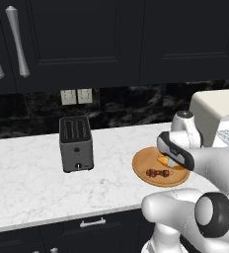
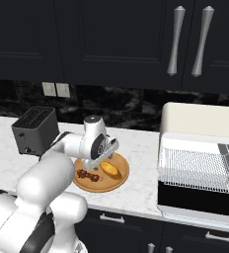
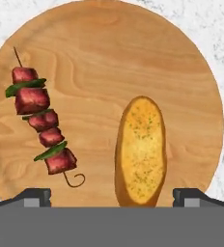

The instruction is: Pick up the kebab skewer and baguette bread, and place them inside the toaster oven. Close the toaster oven door and start by setting the timer.

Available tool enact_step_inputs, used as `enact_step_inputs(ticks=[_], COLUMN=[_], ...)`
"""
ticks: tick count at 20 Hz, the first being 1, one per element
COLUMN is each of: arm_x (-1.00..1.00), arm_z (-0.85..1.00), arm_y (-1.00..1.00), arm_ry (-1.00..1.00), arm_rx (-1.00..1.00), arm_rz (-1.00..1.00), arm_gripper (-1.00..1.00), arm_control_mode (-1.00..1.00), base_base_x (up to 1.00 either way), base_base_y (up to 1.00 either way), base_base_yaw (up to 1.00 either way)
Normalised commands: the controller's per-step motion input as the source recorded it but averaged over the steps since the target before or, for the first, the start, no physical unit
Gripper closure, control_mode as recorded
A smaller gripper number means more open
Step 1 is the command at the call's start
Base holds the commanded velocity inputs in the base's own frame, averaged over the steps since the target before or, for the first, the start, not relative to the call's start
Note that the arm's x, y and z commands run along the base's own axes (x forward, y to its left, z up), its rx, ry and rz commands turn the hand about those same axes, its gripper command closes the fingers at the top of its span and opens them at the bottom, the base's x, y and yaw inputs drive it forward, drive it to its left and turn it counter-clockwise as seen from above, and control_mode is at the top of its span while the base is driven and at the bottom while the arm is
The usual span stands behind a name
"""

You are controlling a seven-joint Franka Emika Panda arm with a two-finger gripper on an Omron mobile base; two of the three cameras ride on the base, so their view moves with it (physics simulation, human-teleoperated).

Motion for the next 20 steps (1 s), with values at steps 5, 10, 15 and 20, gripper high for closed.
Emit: enact_step_inputs(ticks=[5,10,15,20], arm_x=[0.39,0.22,0.04,0.02], arm_z=[-0.42,0.0,-0.01,-0.11], arm_y=[-0.01,-0.05,-0.03,-0.12], arm_ry=[-0.03,0.0,0.0,0.0], arm_rx=[0.0,0.01,0.0,0.01], arm_rz=[0.0,0.0,0.0,0.0], arm_gripper=[-1.0,-1.0,-1.0,-1.0], arm_control_mode=[-1.0,-1.0,-1.0,-1.0], base_base_x=[0.0,0.0,0.0,0.0], base_base_y=[0.0,0.0,0.0,0.0], base_base_yaw=[0.0,0.0,0.0,0.0])
